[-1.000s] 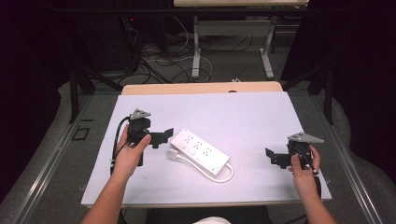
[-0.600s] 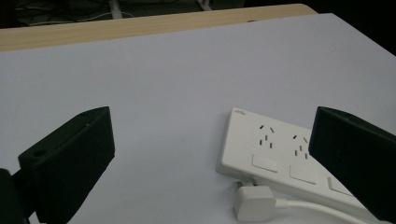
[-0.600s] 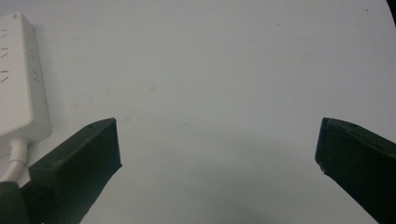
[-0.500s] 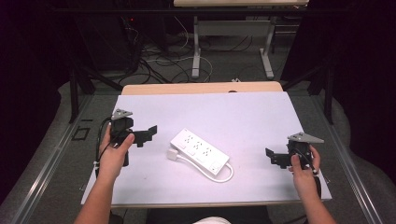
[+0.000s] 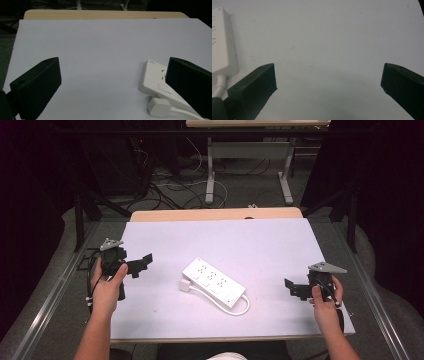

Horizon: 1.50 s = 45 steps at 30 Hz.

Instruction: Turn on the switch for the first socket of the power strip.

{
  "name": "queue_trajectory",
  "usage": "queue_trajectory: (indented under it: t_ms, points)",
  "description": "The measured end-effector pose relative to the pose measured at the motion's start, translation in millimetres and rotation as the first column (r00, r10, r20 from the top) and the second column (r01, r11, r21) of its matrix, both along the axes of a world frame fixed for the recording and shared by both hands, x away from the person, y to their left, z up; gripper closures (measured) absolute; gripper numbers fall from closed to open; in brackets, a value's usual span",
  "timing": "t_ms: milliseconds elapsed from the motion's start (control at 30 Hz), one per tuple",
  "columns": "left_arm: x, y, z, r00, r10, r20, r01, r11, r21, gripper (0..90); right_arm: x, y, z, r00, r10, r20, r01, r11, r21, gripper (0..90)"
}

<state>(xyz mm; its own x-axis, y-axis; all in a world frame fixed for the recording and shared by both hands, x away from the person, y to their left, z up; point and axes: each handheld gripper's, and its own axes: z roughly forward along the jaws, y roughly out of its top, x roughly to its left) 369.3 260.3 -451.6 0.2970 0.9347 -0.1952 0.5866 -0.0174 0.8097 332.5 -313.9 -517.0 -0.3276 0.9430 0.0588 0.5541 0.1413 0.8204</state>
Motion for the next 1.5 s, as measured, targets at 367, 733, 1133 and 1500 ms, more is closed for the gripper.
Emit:
queue_trajectory:
  t_ms: [367,733,1133,1500]
  points:
    - [0.2,21.7,-12.2,0.9986,0.050,-0.016,-0.051,0.9986,-0.015,0.3,0.4,-0.1,-0.4,1.0000,0.003,0.003,-0.003,1.000,0.001,0.0]
    - [1.3,33.7,-25.6,0.9969,0.073,-0.028,-0.074,0.9969,-0.027,0.3,0.8,-0.8,-1.3,1.0000,-0.004,0.007,0.004,1.000,0.002,0.0]
    - [0.3,44.7,-40.7,0.9952,0.092,-0.034,-0.093,0.9946,-0.046,0.4,0.8,-2.1,-1.3,1.0000,-0.002,-0.002,0.002,1.000,-0.001,0.0]
    - [2.3,47.1,-56.2,0.9948,0.097,-0.031,-0.098,0.9941,-0.046,0.5,1.1,-2.6,-2.1,1.0000,-0.004,-0.003,0.004,1.000,0.007,0.0]
